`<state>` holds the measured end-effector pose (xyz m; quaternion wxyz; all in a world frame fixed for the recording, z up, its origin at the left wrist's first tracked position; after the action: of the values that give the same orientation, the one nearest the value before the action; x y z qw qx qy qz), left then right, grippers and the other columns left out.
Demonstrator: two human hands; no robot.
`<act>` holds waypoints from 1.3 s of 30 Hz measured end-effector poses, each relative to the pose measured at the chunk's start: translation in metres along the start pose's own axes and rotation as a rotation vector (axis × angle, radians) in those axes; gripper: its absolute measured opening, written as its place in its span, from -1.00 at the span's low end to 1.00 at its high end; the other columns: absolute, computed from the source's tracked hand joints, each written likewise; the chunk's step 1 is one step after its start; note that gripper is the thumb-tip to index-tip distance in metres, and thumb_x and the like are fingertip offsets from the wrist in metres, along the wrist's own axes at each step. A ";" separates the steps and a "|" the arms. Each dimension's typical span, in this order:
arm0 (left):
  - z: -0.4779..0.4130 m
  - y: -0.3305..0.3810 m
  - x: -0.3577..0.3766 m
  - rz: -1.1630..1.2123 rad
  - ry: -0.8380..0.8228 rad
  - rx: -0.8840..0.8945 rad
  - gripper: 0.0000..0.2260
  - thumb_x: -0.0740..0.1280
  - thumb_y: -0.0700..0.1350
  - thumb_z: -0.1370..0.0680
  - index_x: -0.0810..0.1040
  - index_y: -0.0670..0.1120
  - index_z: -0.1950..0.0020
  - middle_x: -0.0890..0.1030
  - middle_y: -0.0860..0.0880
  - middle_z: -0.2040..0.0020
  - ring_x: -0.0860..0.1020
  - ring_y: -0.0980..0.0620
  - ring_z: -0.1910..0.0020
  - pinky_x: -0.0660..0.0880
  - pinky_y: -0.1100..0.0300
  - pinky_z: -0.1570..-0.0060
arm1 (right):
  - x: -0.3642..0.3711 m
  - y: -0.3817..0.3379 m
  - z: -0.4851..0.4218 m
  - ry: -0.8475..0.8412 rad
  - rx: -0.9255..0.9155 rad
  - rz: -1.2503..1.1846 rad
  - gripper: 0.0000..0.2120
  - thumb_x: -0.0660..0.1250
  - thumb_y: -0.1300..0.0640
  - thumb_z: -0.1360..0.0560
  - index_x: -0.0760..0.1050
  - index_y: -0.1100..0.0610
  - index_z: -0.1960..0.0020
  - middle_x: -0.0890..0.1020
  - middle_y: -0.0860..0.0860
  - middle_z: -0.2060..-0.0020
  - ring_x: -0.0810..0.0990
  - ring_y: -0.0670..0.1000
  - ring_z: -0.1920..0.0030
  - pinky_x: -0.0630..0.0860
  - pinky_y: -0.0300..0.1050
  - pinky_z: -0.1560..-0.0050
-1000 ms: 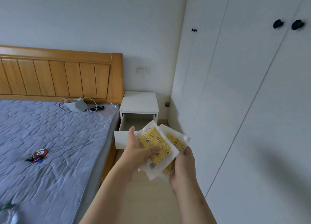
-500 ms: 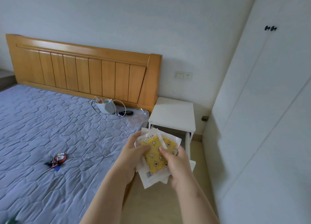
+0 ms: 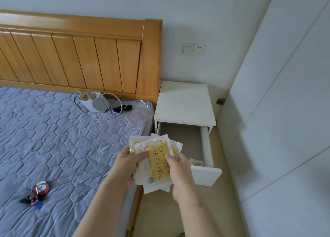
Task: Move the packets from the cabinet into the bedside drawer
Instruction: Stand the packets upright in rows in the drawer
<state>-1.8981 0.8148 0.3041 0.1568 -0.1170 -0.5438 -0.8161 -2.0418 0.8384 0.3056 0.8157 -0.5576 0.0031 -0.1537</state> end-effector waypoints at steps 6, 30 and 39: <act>-0.075 -0.026 0.008 -0.080 -0.014 -0.122 -0.87 0.25 -0.27 -0.58 0.50 -0.12 -0.09 0.67 -0.17 0.09 0.66 -0.11 0.19 0.63 0.01 0.33 | 0.002 0.031 -0.073 0.013 0.114 -0.025 -0.74 0.37 0.12 -0.50 0.42 0.08 -0.15 0.63 0.06 0.01 0.63 0.04 0.03 0.61 -0.03 0.08; -0.371 -0.139 0.078 -0.081 0.137 -0.462 -0.70 0.30 -0.40 -0.49 0.50 -0.10 -0.15 0.69 -0.12 0.03 0.67 -0.12 0.09 0.62 -0.09 0.23 | -0.123 0.073 -0.401 0.141 0.345 0.194 -0.92 0.32 0.19 -0.52 0.54 0.06 -0.01 0.65 0.00 0.06 0.63 -0.01 0.06 0.57 -0.10 0.06; -0.451 -0.213 0.056 -0.285 0.014 -0.623 -0.82 0.27 -0.23 -0.57 0.51 -0.04 -0.14 0.67 -0.09 -0.03 0.65 -0.12 -0.01 0.58 -0.11 0.05 | -0.128 0.155 -0.479 0.265 0.433 -0.027 -0.92 0.32 0.20 -0.53 0.54 0.09 -0.01 0.67 0.03 0.06 0.66 0.04 0.06 0.61 0.02 0.03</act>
<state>-2.0401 0.4669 -0.0286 0.0017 -0.0767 -0.2782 -0.9575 -2.2096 0.4867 -0.0377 0.9065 -0.3448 0.0699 -0.2333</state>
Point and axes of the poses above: each hand's wrist, its own z-axis away from the middle knuckle, its own x-axis out of the palm, y = z × x, the point moved 8 cm from there along -z, towards the middle knuckle
